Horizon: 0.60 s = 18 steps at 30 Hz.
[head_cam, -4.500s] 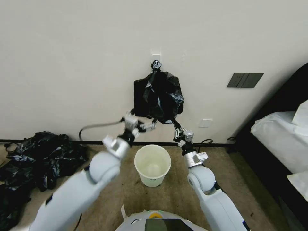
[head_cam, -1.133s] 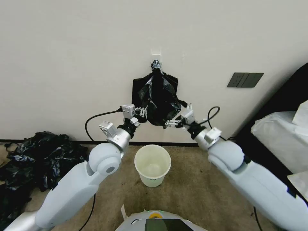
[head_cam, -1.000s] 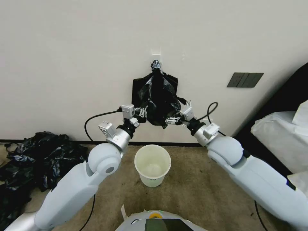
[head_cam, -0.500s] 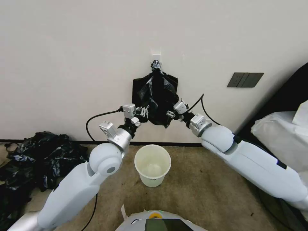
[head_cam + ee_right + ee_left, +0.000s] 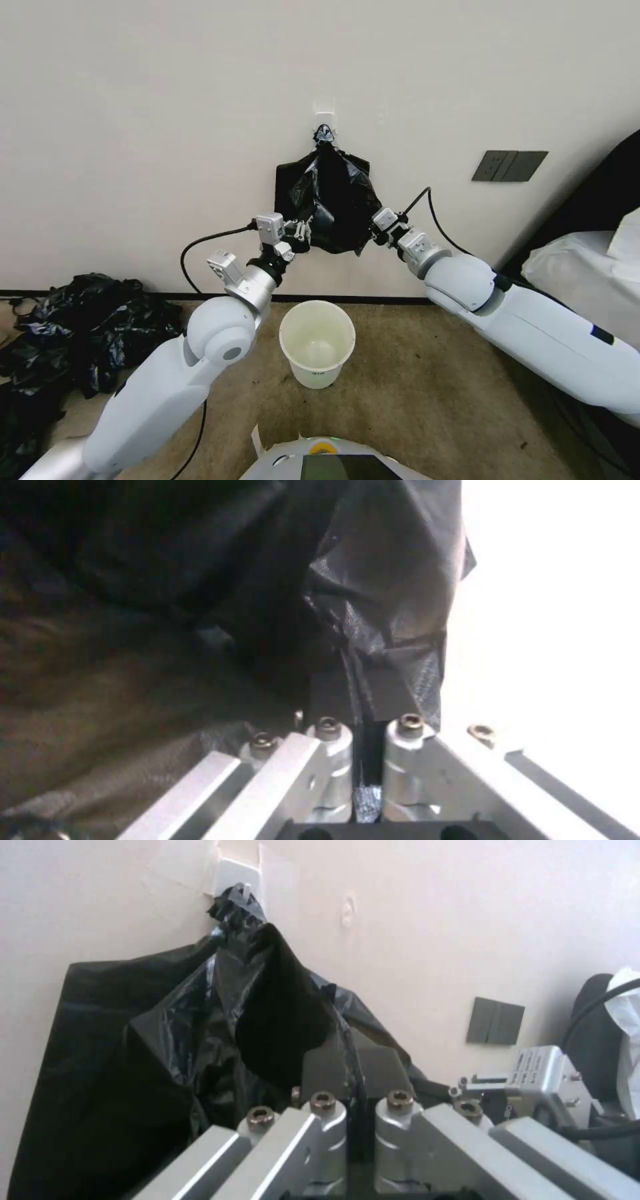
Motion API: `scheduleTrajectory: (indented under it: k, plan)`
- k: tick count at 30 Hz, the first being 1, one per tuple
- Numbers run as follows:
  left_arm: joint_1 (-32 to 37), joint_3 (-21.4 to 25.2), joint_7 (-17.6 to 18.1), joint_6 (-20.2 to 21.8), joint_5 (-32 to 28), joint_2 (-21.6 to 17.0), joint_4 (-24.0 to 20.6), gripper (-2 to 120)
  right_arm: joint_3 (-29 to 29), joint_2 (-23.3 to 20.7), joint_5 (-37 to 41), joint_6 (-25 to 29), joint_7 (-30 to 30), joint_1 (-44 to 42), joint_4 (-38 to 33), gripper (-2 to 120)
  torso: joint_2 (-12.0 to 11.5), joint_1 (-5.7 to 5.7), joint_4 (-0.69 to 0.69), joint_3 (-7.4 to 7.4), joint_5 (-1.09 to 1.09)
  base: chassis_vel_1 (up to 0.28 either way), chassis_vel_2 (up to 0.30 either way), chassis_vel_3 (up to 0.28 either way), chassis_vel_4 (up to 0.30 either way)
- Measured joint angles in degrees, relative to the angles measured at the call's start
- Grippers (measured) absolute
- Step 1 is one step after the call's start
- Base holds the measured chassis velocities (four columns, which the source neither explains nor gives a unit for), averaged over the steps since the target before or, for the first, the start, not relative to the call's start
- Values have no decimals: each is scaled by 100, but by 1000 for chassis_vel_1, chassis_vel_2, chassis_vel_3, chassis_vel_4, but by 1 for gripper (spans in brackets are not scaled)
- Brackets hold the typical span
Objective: Place a trash bag onto the trash bin.
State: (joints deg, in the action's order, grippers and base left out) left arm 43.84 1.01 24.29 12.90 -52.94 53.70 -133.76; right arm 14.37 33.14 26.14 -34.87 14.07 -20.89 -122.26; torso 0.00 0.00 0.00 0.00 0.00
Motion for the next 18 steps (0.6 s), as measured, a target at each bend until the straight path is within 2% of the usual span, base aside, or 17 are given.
scheduleTrajectory:
  k: [4,7,8,11,12,15,18]
  plan:
    - [50,54,-1,0,-9,-20,-53,0,-30,-57,25,42,43,11,-31,0,0,0,0,0,0,0,0,0,0]
    - [170,134,-8,-2,-9,-61,-83,0,-517,-119,267,505,45,-449,-225,0,0,0,2,0,-2,0,0,0,0]
    - [170,134,-8,-2,-9,-61,-83,0,-517,-119,267,505,45,-449,-225,0,0,0,2,0,-2,0,0,0,0]
    - [388,240,-38,-23,36,-102,-136,0,-1218,-131,592,1012,56,-1299,-535,0,0,0,-2,0,1,0,0,0,0]
    - [388,240,-38,-23,36,-102,-136,0,-1218,-131,592,1012,56,-1299,-535,0,0,0,-2,0,1,0,0,0,0]
    - [703,336,-89,-70,168,-140,-256,0,-2052,33,1027,1517,111,-2304,-956,0,0,0,-1,-1,0,0,0,0,0]
    - [898,378,-106,-83,227,-160,-338,0,-2321,125,1256,1610,215,-2674,-1181,0,0,0,0,0,-1,0,0,0,0]
